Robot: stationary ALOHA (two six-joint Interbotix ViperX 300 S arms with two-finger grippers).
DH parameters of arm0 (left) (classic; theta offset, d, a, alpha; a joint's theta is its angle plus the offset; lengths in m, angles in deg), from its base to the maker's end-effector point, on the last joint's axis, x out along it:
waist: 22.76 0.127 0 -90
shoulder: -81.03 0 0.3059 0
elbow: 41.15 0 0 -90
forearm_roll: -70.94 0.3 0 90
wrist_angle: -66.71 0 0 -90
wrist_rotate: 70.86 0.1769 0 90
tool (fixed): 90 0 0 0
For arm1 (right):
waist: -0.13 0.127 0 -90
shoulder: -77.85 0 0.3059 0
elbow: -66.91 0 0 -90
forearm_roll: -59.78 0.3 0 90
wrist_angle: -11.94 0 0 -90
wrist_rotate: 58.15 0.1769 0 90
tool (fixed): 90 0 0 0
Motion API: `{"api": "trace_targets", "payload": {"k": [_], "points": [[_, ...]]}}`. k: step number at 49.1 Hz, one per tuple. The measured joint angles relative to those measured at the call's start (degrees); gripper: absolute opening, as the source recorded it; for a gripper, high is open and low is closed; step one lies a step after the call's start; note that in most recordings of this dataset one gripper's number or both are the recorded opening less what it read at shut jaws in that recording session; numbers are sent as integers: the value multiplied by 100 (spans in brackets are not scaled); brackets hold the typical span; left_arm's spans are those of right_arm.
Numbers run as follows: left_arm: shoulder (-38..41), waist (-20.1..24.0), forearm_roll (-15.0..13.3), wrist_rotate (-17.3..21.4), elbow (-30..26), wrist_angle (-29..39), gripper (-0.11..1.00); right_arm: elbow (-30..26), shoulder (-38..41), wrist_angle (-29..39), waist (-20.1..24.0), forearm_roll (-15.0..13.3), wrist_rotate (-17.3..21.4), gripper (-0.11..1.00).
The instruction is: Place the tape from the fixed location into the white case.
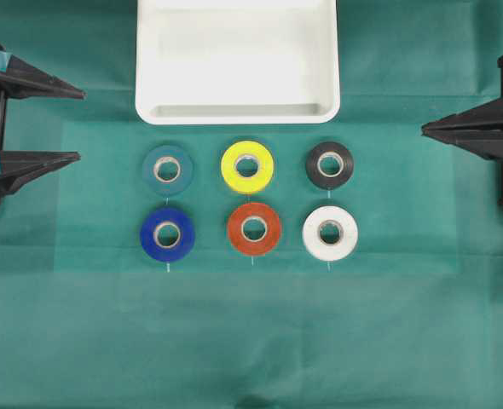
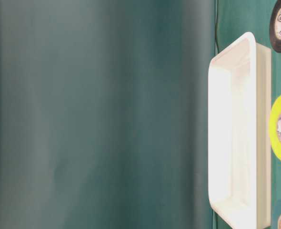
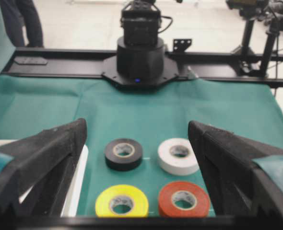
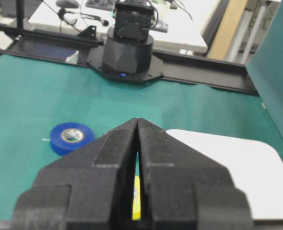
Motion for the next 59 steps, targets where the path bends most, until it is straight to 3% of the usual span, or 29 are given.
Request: {"api": "trace_targets", "payload": {"k": [31, 42, 59], "points": [[167, 0, 0, 0, -70, -246, 99, -53, 44, 88, 0, -9, -9, 0], [835, 0, 0, 9, -343, -501, 99, -62, 62, 88, 9, -18, -9, 0], [2162, 0, 0, 35, -1204, -738, 99, -97, 123, 79, 0, -18, -9, 0]]}}
